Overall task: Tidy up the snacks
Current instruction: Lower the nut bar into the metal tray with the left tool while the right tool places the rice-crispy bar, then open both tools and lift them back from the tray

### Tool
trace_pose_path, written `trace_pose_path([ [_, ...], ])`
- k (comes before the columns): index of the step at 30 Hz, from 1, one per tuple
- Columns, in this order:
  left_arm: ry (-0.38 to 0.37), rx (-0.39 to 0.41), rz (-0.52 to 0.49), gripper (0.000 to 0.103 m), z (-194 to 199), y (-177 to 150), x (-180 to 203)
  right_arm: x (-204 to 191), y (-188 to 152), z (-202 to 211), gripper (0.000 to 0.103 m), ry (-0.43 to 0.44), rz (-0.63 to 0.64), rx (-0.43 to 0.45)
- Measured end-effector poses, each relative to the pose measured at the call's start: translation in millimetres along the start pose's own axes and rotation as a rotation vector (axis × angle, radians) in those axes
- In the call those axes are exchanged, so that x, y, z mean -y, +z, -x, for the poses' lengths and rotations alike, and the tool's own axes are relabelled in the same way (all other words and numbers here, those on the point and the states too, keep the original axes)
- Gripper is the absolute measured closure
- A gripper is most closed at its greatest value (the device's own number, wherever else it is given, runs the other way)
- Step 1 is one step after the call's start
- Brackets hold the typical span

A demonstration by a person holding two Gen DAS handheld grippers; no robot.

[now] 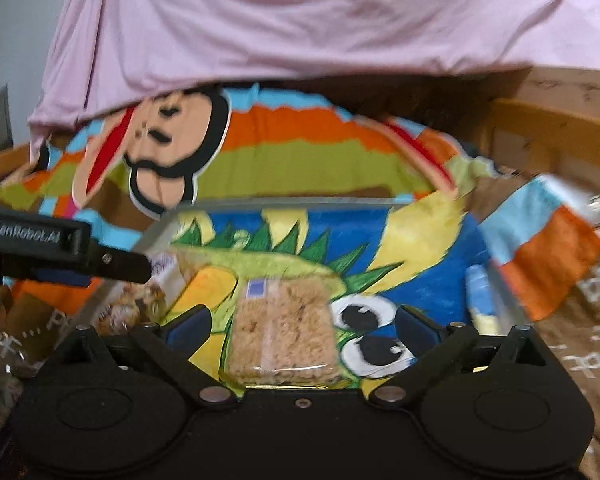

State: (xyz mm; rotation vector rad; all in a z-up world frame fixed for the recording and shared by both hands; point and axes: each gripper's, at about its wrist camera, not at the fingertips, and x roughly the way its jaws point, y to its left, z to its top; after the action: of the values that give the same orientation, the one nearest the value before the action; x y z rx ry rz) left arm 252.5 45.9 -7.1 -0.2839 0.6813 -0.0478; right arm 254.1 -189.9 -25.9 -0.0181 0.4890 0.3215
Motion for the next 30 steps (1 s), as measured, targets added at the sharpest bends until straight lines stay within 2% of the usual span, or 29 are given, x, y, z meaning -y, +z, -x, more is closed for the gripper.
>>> trace_pose_path([
  [4, -0.008, 0.038, -0.002, 0.001, 24, -9, 7, 6, 1, 33, 0.001, -0.03, -0.025, 0.067],
  [14, 0.001, 0.15, -0.047, 0.001, 99, -40, 15, 1, -15, 119, 0.001, -0.119, -0.043, 0.21],
  [19, 0.016, 0.194, -0.064, 0.001, 130, -61, 16, -11, -21, 147, 0.001, -0.145, -0.021, 0.229],
  [30, 0.058, 0.154, -0.098, 0.001, 162, -115, 8, -37, -60, 190, 0.001, -0.171, -0.016, 0.182],
])
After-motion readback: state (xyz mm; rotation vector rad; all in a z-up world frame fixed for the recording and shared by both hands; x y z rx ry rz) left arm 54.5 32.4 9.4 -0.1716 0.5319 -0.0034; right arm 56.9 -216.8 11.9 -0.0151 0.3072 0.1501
